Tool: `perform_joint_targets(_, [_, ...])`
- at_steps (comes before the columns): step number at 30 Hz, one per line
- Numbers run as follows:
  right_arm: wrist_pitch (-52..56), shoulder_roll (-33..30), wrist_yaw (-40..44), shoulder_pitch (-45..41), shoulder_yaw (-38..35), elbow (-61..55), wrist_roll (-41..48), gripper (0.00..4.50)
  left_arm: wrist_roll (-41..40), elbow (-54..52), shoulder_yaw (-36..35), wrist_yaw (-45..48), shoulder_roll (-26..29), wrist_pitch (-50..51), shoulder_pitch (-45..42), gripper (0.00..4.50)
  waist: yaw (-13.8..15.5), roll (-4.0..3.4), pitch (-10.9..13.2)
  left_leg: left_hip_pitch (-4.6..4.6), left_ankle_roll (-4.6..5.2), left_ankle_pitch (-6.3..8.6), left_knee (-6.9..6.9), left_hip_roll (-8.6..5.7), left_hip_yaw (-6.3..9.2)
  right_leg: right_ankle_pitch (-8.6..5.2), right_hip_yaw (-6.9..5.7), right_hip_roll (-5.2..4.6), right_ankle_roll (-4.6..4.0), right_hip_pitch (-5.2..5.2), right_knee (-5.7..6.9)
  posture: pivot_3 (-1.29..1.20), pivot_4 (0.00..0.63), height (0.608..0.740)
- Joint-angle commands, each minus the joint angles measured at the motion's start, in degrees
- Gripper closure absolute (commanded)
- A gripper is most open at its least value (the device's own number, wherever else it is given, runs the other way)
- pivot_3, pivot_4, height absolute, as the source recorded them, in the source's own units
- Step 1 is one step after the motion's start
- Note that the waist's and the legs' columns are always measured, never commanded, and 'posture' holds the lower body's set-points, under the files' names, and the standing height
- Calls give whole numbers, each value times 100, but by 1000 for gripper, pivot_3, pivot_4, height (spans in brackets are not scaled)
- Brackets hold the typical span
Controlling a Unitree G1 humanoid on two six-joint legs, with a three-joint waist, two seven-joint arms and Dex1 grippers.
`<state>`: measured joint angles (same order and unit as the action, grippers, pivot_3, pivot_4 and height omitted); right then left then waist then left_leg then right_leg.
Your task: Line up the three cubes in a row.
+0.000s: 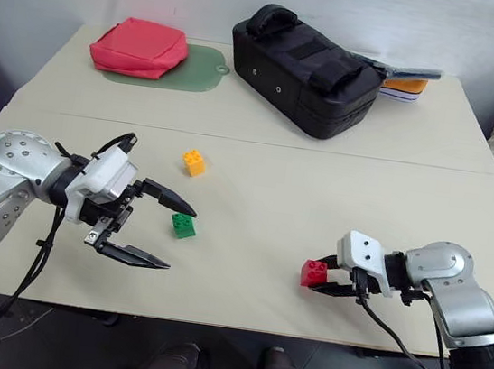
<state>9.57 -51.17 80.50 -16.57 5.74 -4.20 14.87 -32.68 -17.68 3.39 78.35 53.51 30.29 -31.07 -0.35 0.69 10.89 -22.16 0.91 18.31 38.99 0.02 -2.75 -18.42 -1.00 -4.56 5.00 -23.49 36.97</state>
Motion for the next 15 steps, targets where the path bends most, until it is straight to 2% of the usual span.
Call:
perform_joint_targets(1, [-209, -33, 74, -10, 69, 17, -49, 3015, 12, -181, -60, -31, 9, -73, 3, 0, 11, 0, 0, 0, 0, 0, 0, 0, 0, 0, 0, 0, 0, 0, 0, 0, 150, 740])
perform_joint_targets(9, [-455, 67, -3, -174, 253, 494, -296, 3015, 26, -182, -64, -98, 3, -91, 16, 0, 12, 0, 0, 0, 1, 1, 5, -1, 0, 0, 0, 0, 0, 1, 1, 0, 150, 740])
perform_joint_targets(15, [-478, 36, 18, -156, 228, 431, -239, 1078, 57, -119, -63, -101, -6, -125, -11, 0, 12, 0, 0, 0, 1, 1, 5, 0, 0, 0, 0, 0, 0, 1, 2, 0, 150, 740])
